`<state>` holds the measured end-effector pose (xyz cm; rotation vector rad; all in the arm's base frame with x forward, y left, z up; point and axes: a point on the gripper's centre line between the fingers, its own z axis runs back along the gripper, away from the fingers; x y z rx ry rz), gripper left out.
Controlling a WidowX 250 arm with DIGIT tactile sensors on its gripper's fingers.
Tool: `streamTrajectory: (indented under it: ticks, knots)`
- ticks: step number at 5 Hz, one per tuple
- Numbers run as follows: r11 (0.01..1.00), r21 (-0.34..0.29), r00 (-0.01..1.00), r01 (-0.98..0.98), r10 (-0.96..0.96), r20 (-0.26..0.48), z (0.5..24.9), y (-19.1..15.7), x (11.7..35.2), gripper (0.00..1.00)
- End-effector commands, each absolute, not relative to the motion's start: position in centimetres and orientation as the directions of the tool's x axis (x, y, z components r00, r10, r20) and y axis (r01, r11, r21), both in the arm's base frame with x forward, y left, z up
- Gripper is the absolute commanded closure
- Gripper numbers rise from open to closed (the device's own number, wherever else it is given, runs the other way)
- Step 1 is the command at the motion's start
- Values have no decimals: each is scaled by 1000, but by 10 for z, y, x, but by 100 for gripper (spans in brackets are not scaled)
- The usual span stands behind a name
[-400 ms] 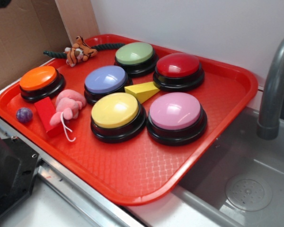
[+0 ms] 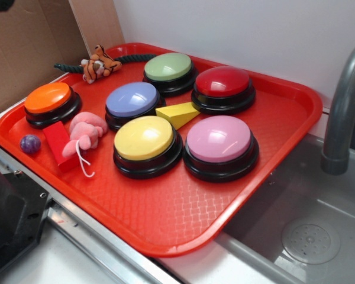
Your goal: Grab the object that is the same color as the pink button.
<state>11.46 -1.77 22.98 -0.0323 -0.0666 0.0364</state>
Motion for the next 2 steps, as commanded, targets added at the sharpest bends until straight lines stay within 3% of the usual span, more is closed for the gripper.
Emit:
streamTrajectory:
  ticks: [1,2]
  knots:
    - [975,-84,978,-206,206,-9,204,-14,135,0]
    - [956,-89,960,-279,276,-45,189,-8,144,0]
